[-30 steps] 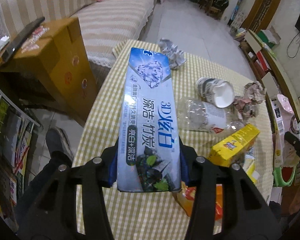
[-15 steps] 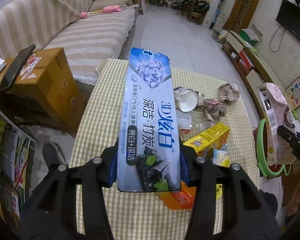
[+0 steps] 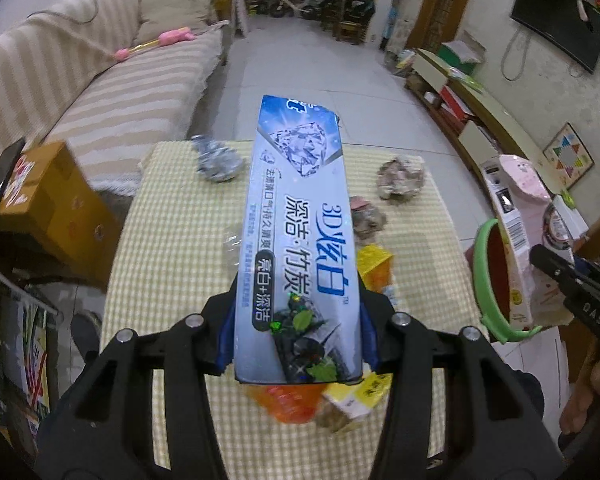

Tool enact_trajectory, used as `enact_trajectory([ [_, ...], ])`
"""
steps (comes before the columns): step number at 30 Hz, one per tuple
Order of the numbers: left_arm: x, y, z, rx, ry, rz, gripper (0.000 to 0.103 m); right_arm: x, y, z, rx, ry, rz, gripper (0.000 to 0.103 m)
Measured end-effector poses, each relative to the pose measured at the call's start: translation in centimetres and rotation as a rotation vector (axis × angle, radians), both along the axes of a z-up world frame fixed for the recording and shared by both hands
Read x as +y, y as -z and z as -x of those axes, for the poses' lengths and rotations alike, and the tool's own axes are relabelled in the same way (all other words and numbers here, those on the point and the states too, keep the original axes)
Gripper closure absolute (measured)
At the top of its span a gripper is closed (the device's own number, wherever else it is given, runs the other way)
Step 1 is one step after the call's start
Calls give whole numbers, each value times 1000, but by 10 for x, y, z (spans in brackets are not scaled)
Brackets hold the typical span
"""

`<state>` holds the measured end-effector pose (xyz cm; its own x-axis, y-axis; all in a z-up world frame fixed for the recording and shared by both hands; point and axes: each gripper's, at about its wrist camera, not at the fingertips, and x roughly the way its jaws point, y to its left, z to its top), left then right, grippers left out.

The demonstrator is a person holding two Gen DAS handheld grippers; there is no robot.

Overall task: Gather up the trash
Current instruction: 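Carry the toothpaste box and pink snack bag over the green bin and release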

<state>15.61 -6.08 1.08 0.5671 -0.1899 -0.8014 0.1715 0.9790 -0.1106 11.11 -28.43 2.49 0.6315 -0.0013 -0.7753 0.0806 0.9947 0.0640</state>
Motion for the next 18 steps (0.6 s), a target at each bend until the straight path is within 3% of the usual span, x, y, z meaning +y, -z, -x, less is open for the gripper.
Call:
enact_trajectory([
  [18,-159,-2,-10,-12,289,-20,56,-145,14,30,23,263,-24,65],
])
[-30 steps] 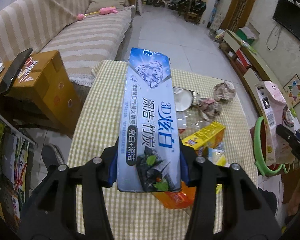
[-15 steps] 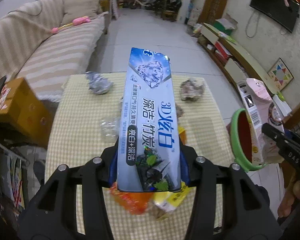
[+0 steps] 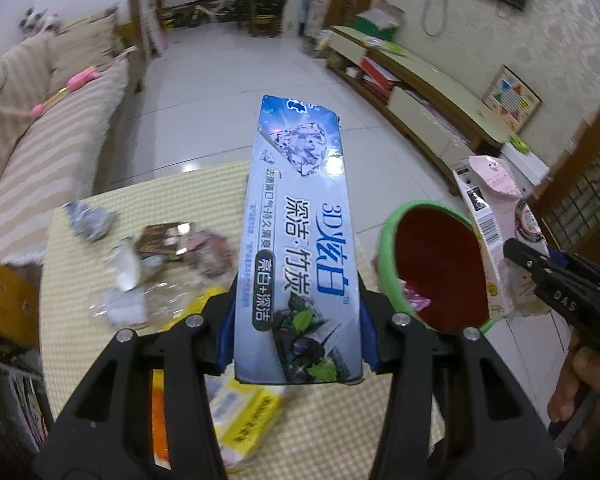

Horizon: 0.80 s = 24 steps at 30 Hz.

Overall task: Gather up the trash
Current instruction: 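Carry the toothpaste box and pink snack bag over the green bin and release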

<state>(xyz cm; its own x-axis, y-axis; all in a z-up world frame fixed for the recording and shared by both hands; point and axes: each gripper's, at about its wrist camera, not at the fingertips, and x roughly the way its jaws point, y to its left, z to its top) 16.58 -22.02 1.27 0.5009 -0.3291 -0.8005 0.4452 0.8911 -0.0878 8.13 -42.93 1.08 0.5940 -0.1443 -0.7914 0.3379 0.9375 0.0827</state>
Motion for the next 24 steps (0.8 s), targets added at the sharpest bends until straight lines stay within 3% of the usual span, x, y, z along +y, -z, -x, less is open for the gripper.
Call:
enact_trajectory([
  [7,-64,12,3,37,109,-1,56,-55,23,18,37,105,-29,65],
  [12,-102,26,2,116,191,42,56,-76,39,25,63,147,-43,65],
  [18,-135,45,-3,201,243,68,56,-87,54,27,80,163,-62,65],
  [24,-148,55,-8,234,254,76,56,-84,57,19,76,155,-76,64],
])
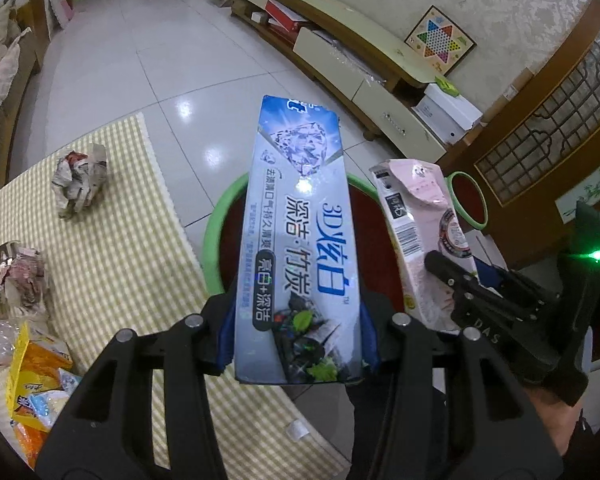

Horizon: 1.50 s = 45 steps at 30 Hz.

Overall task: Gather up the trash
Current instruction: 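Carry the toothpaste box and pink snack bag over the green bin and release, then move both open tools back over the table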

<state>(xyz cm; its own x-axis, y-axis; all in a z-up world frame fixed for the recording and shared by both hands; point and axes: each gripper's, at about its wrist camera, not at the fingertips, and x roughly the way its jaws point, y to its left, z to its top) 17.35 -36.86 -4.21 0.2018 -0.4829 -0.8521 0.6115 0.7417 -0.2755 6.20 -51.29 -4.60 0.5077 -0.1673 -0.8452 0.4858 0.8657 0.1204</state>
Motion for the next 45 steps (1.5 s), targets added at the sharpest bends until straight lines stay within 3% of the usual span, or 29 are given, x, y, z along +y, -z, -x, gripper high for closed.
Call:
enact_trajectory([
  [2,-4,0,-3,13,4,16,55,0,0,-4,-2,-11,-10,61],
  [3,-6,-1,-5,14,3,18,48,0,0,-6,1,-17,-13,60],
  [4,-7,-2,-5,11,1,19,39,0,0,-8,2,-18,-8,58],
  [5,-6,-5,-6,-5,-14,27,19,1,-1,-9,3,-21,0,56],
  [6,-5,-8,-7,-19,-25,34,11,1,-1,-10,5,-26,1,51],
  [8,0,-12,-9,-35,-49,41,8,4,-2,-10,2,-29,14,32],
  [9,4,-13,-12,-35,-57,42,5,6,-3,-10,1,-33,20,30],
  [14,23,-19,-17,-60,-112,35,5,14,-9,-10,-7,-49,29,15],
  [22,67,-43,-14,-132,-187,30,5,44,-33,-9,-41,-82,42,9],
  [34,179,-64,6,-185,-326,21,5,133,-58,-22,-83,-232,55,8],
  [45,300,-52,30,-171,-490,-31,5,213,-59,-36,-87,-368,60,8],
])
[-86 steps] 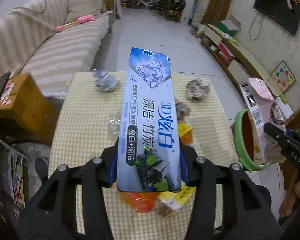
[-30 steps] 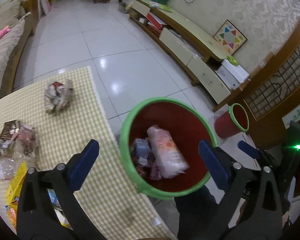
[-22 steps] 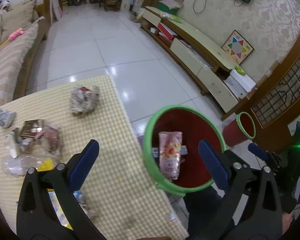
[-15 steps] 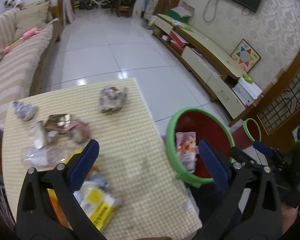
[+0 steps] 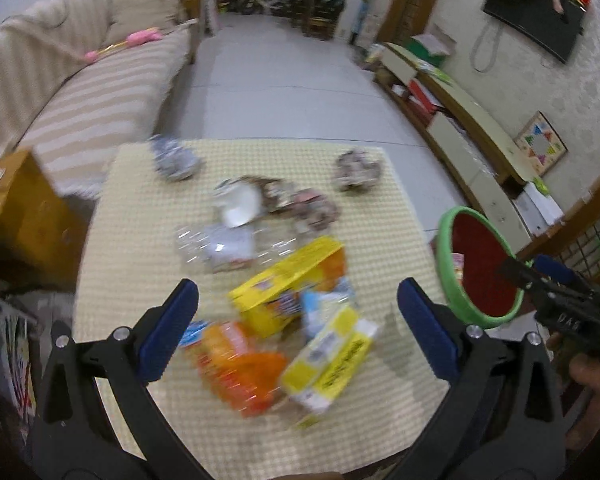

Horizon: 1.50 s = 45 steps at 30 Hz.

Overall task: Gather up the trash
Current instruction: 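Move both open tools back over the table, then grasp the orange chip bag with the left tool while the right tool grasps the yellow tissue pack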

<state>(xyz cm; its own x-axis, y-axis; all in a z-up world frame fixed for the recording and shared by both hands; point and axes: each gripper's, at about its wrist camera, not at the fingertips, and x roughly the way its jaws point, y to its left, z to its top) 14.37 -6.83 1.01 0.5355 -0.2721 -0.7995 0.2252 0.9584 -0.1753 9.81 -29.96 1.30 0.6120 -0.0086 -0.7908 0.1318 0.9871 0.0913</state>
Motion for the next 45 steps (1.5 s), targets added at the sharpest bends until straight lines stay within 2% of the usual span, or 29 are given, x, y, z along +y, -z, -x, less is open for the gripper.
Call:
enact_trajectory([
  [5,54,12,8,32,-77,21,5,30,6,-4,16,-49,10,8],
  [11,81,22,19,64,-96,43,5,57,14,-5,37,-99,30,8],
  [18,71,42,29,119,-51,74,5,67,26,1,66,-113,44,8],
  [23,50,63,34,171,-1,62,5,66,35,7,92,-112,46,8],
  [26,37,81,33,199,14,28,5,64,38,11,101,-108,45,8],
  [32,33,110,19,234,-36,-57,5,63,42,15,114,-113,47,8],
  [38,47,118,4,231,-89,-79,5,73,62,14,162,-133,16,8],
  [40,54,118,2,221,-104,-77,11,80,71,12,187,-139,-13,8],
  [42,62,118,0,226,-115,-74,28,87,80,12,212,-143,-43,8],
  [43,65,119,0,231,-117,-65,31,91,85,11,224,-144,-63,8],
  [45,73,120,-1,239,-123,-55,53,98,95,9,249,-134,-105,8],
])
